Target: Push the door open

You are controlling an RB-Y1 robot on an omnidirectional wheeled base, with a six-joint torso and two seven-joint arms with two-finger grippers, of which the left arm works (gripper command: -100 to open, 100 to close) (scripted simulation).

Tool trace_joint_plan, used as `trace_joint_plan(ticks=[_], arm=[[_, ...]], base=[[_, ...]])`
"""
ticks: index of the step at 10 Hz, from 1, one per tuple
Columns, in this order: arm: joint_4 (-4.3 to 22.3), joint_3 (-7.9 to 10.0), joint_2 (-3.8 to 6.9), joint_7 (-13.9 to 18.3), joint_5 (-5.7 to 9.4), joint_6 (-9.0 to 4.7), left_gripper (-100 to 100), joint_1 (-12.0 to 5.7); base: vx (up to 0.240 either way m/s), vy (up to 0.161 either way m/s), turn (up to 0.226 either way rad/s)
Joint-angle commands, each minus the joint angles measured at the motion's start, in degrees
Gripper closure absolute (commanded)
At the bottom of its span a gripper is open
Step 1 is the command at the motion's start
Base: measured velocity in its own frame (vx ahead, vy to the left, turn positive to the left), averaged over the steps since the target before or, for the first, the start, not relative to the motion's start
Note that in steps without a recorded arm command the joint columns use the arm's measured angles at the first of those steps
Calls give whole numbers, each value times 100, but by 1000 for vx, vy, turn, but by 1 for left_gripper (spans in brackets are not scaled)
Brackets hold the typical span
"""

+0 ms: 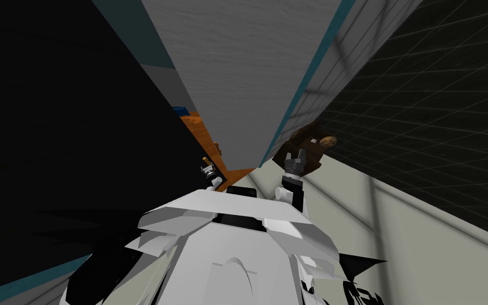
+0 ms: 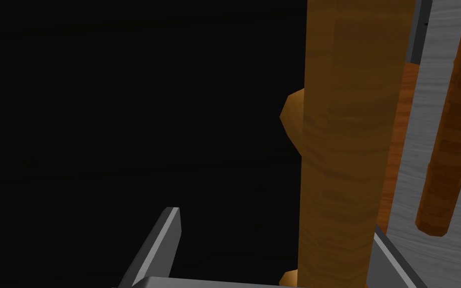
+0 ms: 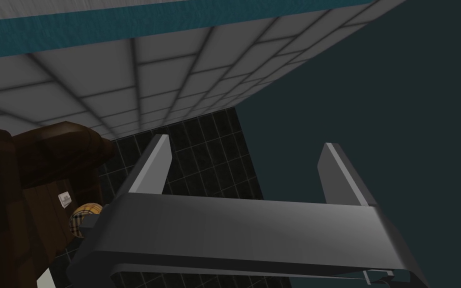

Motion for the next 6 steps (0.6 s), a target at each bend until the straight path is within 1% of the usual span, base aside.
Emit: trace_joint_plan(ticks=[1,4,5,6], arm=[[-17,169,98,-4,7,-33,100,8],[-4,369,143,-22,7,-77,100,-8],[-4,369,143,-22,7,-77,100,-8],[-4,369,143,-22,7,-77,100,-8]], base=[[58,42,-116],[30,60,-42],[14,42,-33],[12,8,27]])
